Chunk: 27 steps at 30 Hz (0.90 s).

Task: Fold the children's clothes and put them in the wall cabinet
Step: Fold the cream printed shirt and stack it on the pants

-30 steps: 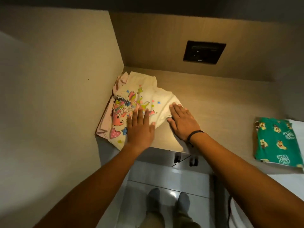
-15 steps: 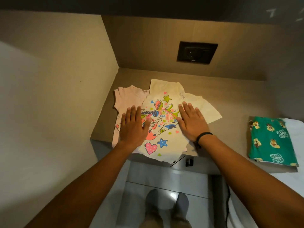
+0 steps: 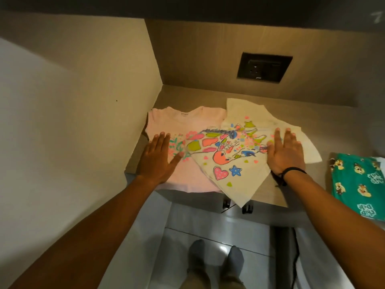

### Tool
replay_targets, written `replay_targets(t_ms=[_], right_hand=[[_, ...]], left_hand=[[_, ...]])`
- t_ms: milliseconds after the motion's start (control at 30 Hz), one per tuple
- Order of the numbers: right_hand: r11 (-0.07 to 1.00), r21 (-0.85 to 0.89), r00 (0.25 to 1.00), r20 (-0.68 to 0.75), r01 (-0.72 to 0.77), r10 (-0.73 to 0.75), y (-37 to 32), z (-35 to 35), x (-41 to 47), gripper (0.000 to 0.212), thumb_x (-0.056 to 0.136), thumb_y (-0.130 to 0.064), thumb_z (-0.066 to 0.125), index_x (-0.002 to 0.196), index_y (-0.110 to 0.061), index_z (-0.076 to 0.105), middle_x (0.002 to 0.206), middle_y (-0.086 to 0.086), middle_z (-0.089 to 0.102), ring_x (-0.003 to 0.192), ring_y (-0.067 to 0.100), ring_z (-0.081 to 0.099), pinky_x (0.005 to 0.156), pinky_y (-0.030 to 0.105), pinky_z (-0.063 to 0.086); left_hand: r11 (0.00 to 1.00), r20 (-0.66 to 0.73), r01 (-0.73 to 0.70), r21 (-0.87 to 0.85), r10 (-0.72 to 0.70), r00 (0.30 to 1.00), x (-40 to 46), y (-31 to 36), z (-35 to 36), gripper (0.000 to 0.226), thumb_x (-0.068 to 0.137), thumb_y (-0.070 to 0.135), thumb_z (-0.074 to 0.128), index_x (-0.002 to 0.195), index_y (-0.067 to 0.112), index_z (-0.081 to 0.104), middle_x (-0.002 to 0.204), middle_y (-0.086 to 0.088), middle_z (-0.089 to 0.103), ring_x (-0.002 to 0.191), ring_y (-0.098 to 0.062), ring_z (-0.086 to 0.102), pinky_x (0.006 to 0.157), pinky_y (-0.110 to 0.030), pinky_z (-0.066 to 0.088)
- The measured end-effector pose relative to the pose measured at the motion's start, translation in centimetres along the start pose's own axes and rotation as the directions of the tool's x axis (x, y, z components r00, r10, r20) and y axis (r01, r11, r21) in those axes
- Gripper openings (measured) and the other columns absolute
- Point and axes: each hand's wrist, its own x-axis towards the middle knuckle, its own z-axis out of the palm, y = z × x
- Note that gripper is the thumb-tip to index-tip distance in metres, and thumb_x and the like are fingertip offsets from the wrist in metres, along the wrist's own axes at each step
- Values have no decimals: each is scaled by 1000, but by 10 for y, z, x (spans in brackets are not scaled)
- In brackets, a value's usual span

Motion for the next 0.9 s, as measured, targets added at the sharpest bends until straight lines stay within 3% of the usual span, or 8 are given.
replay_targets(t_ms=[133,233,333,433,533,600,733,900], right_hand=[[993,-51,990,86,-109,113,-4,-10,-7,80,103,-63,21,165,-16,-1,171,19,-7,158,38,-2,127,56,7],[976,-17,976,-11,219,-219,-20,-18,-2,83,98,-71,29,164,-22,12,172,12,4,158,34,5,125,55,6],[887,-46,888,56,460,-457,-25,-5,-6,82,95,-78,8,164,-34,10,173,3,4,159,28,4,127,54,4],[959,-55,960,-5,279,-279,-33,12,-18,76,98,-75,9,164,-38,4,173,0,0,160,28,-2,126,54,-2],[1000,17,999,-46,-13,14,-63,24,-42,80,97,-74,12,165,-31,1,173,7,-4,159,33,-5,125,58,-4],[994,47,996,5,-95,95,-79,28,-54,87,95,-76,14,165,-26,-5,172,12,-10,158,37,-11,124,61,-5],[984,176,998,-30,-42,48,-72,15,-54,95,90,-81,30,165,-28,5,173,10,-3,158,35,-9,123,58,-8],[994,-3,994,-22,108,-108,-37,16,-44,94,89,-88,10,164,-34,-4,173,7,-7,159,31,-11,125,59,-6]], left_hand=[[990,-36,132,-45,-134,990,3,2,-14,111,86,91,0,169,17,5,177,-11,8,164,-33,5,132,-53,5],[995,-80,-22,-97,14,997,3,33,-6,100,94,86,22,169,24,-3,178,-6,-1,164,-31,-4,131,-53,-3],[990,3,-138,-18,138,990,1,38,9,101,96,86,25,167,26,-16,178,-2,-11,163,-28,-11,132,-53,-1],[987,27,-133,88,131,991,12,17,9,92,97,83,13,168,29,-9,178,-4,-6,164,-30,-5,132,-53,1],[996,-1,19,90,-19,1000,22,0,-5,88,99,75,8,170,22,2,177,-14,3,163,-36,3,131,-56,5],[990,-53,98,104,-93,994,26,5,-15,91,99,71,10,169,14,8,176,-20,7,163,-39,4,131,-57,5],[995,-32,-80,61,82,996,26,25,-11,83,103,72,17,169,27,-3,178,-9,-3,164,-34,-4,130,-54,-3],[990,21,-106,95,105,994,42,-16,-2,76,104,70,10,169,32,3,177,-11,5,163,-38,6,130,-58,9]])
